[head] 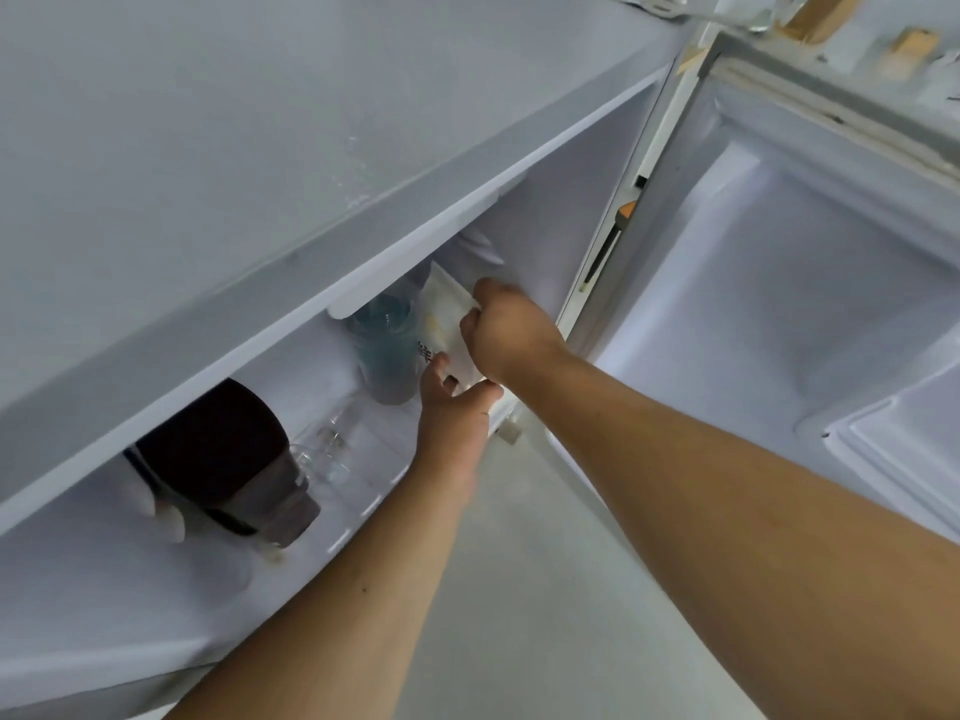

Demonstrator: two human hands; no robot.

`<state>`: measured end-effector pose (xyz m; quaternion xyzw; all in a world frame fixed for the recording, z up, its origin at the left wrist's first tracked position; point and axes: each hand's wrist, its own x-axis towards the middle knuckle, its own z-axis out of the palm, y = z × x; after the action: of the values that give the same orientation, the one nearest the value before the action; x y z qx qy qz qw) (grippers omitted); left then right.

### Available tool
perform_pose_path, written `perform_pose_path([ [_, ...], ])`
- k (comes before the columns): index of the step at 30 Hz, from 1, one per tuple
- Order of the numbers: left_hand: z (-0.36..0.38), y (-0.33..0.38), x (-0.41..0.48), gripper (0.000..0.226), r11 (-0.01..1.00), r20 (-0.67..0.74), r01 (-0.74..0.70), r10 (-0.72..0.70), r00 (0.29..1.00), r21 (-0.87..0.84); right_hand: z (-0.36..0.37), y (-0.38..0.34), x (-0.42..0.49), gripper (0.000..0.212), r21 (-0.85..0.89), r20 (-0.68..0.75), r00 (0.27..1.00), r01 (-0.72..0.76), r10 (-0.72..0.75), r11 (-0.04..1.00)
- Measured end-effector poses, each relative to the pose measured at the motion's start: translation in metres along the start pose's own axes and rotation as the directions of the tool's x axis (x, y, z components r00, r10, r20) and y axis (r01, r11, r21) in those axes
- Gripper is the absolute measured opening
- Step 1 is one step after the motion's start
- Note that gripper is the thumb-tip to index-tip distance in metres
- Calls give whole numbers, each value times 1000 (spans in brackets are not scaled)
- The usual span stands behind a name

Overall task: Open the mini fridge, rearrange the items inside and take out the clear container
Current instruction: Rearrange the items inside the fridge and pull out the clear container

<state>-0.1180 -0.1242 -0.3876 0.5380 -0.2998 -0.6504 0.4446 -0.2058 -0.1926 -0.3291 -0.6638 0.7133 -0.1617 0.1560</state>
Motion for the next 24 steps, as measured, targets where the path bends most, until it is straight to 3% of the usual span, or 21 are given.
perform_pose_path([
  [7,-4,3,22,89,999,-47,-49,50,998,25,10,-3,22,4,73,-40,998,45,-42,996],
  [10,-3,7,24,92,998,-49,-58,57,997,-5,14,-7,27,18,86,-62,998,26,-21,996],
  [13,-2,9,25,90,999,-53,-49,48,997,-17,14,-8,27,19,68,-69,998,15,-10,998],
  [18,-6,10,14,64,1000,-61,-20,20,998,-7,10,-6,16,23,80,-27,1000,8,-5,997],
  [21,-17,9,7,50,999,-111,39,-39,993,-8,7,-4,-2,30,121,-110,994,28,-15,992],
  [23,-28,10,3,21,987,-90,81,-94,991,-138,5,-1,-14,37,118,-201,980,35,-10,992],
  [24,-32,12,0,17,969,-71,105,-124,990,-225,5,-1,-19,39,117,-220,975,21,5,993],
])
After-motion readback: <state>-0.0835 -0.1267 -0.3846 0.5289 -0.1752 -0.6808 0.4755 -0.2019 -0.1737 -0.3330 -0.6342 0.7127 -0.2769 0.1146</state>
